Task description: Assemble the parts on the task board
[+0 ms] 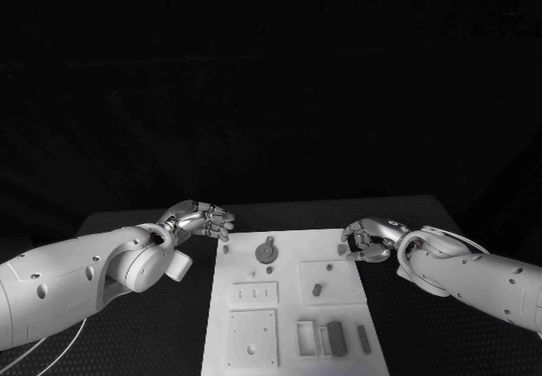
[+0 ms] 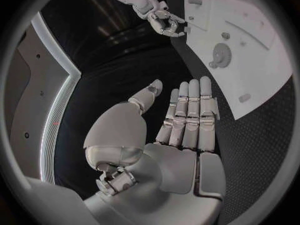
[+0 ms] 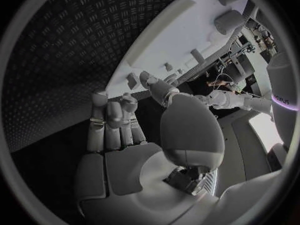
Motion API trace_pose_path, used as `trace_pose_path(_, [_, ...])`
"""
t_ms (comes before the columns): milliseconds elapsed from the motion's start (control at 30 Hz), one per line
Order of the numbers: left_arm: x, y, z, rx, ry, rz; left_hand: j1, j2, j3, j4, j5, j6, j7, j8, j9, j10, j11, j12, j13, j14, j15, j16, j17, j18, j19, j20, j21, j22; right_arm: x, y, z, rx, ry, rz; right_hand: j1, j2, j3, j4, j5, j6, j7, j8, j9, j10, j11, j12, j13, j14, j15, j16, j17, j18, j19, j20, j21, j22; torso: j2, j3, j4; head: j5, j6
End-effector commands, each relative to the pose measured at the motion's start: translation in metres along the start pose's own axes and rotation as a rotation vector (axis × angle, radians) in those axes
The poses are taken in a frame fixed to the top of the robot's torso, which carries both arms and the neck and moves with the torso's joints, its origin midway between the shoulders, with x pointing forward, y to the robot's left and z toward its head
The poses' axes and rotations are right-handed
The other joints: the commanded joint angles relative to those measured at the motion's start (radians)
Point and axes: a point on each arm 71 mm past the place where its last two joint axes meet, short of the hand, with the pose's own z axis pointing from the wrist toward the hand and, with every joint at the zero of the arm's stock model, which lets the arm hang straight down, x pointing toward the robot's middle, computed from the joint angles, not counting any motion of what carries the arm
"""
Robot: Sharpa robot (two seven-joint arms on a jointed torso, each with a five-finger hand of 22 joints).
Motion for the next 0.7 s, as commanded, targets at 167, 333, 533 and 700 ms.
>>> trace_pose_path(167, [0.006, -0.002, 0.001, 0.017, 0.028, -0.002, -0.004, 0.002, -0.002, -0.002, 0.004, 0.000, 0.009, -0.005, -0.001, 0.001, 0.005, -0.005, 0.002, 0.003, 0.000, -0.003, 0.002, 0.017, 0.002, -0.003, -0.006, 0.001, 0.001, 0.000, 0.004, -0.003, -0.010, -0.009, -0.004, 0.002, -0.001, 0.004, -0.003, -0.004, 0.005, -0.001, 0.001, -0.043, 0.010, 0.014, -0.003, -0.003, 0.003, 0.011, 0.004, 0.020, 0.000, 0.000, 0.012, 0.021, -0.002, -0.0035, 0.0022, -0.001, 0.001])
trace_pose_path(333, [0.006, -0.001, 0.001, 0.017, 0.028, -0.003, -0.006, 0.002, -0.002, -0.001, 0.004, -0.001, 0.010, -0.006, -0.001, 0.001, 0.005, -0.006, 0.002, 0.003, 0.000, -0.004, 0.003, 0.017, 0.002, -0.003, -0.007, 0.002, 0.005, 0.000, 0.006, -0.002, 0.002, -0.001, -0.005, 0.006, 0.000, 0.006, -0.002, -0.003, 0.005, 0.000, 0.002, -0.041, 0.011, 0.016, -0.004, -0.002, 0.003, 0.013, 0.004, 0.020, 0.001, -0.001, 0.014, 0.021, -0.001, -0.0048, 0.0027, 0.001, 0.002])
trace_pose_path(533, [0.005, -0.001, 0.001, 0.015, 0.028, -0.003, -0.007, 0.002, -0.002, 0.000, 0.004, -0.001, 0.010, -0.006, -0.001, 0.000, 0.005, -0.006, 0.002, 0.003, 0.000, -0.005, 0.003, 0.017, 0.002, -0.003, -0.007, 0.002, 0.012, 0.001, 0.006, -0.002, 0.017, 0.004, -0.005, 0.011, 0.000, 0.008, -0.002, -0.001, 0.005, 0.001, 0.003, -0.041, 0.011, 0.017, -0.005, -0.001, 0.003, 0.014, 0.004, 0.020, 0.002, -0.001, 0.015, 0.021, -0.001, -0.0050, 0.0021, 0.004, -0.001])
trace_pose_path(700, [0.005, 0.000, 0.001, 0.014, 0.028, -0.003, -0.007, 0.002, -0.002, 0.000, 0.004, -0.002, 0.011, -0.006, -0.001, 0.000, 0.006, -0.007, 0.003, 0.003, 0.000, -0.005, 0.004, 0.017, 0.002, -0.003, -0.007, 0.002, 0.014, 0.000, 0.007, 0.000, 0.019, 0.004, -0.003, 0.020, 0.002, 0.008, -0.002, 0.011, 0.004, 0.008, 0.007, -0.041, 0.010, 0.020, -0.007, 0.000, 0.003, 0.016, 0.005, 0.020, 0.001, -0.002, 0.017, 0.021, -0.001, -0.0046, 0.0012, 0.005, -0.003])
